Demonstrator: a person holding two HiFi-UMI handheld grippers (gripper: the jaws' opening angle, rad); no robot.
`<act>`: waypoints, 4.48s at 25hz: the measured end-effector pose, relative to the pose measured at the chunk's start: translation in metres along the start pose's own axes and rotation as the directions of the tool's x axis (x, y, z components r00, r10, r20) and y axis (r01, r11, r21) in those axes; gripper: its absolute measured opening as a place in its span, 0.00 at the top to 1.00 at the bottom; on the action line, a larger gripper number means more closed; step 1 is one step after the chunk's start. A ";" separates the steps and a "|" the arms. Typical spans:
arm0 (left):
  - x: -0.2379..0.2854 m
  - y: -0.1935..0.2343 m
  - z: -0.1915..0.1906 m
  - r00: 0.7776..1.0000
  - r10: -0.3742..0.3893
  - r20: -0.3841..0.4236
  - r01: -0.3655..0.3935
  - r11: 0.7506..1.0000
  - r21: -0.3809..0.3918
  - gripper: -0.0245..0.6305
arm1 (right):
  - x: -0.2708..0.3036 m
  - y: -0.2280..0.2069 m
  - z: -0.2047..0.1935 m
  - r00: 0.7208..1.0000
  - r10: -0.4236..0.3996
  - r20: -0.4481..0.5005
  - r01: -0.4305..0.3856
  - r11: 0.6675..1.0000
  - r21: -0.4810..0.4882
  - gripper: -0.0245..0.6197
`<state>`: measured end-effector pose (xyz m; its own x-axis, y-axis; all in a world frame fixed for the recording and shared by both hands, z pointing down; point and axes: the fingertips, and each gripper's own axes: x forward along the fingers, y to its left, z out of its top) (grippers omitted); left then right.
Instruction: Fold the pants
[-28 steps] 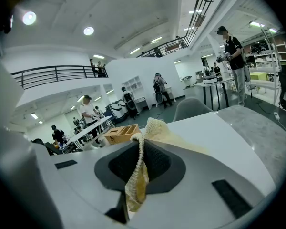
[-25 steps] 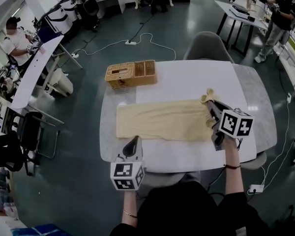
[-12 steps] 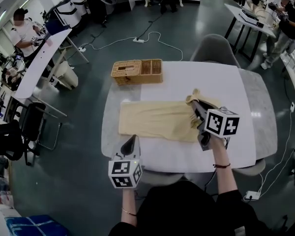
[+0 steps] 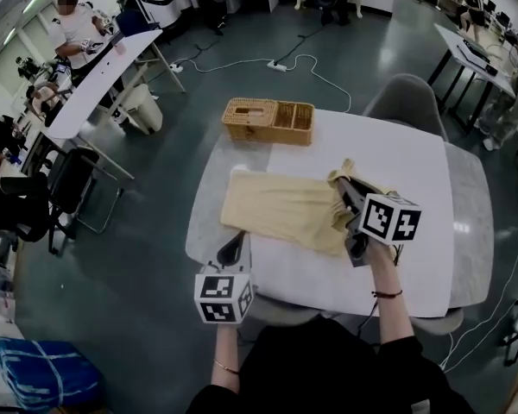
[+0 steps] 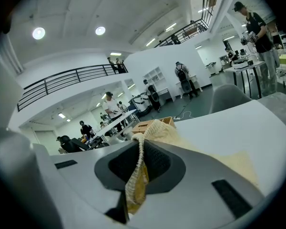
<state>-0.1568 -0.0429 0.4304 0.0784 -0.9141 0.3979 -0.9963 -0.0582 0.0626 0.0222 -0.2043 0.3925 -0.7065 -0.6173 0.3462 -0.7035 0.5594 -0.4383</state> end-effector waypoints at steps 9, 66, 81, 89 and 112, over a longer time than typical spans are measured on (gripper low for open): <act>-0.008 0.024 -0.005 0.998 0.055 -0.009 -0.055 0.998 -0.015 0.95 | 0.027 0.027 -0.001 0.998 0.058 -0.003 -0.058 0.998 0.027 0.91; 0.067 0.175 -0.073 0.968 -0.194 -0.161 0.171 0.974 -0.149 0.95 | 0.260 0.099 -0.154 0.917 -0.247 -0.314 0.249 0.968 -0.037 0.91; 0.065 0.180 -0.082 0.967 -0.188 -0.170 0.157 0.971 -0.177 0.95 | 0.274 0.098 -0.185 0.867 -0.301 -0.397 0.288 0.953 -0.093 0.91; 0.066 0.178 -0.082 0.966 -0.192 -0.171 0.161 0.971 -0.179 0.95 | 0.276 0.102 -0.190 0.876 -0.256 -0.409 0.247 0.966 -0.075 0.83; 0.068 0.140 -0.063 0.959 -0.229 -0.166 0.210 0.970 -0.126 0.95 | 0.232 0.118 -0.149 0.978 -0.017 -0.208 0.024 0.999 0.031 0.65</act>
<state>-0.2892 -0.0877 0.5237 0.3089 -0.7968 0.5193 -0.9454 -0.1975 0.2592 -0.2363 -0.1990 0.5449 -0.6952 -0.4981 0.5183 -0.7174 0.5269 -0.4558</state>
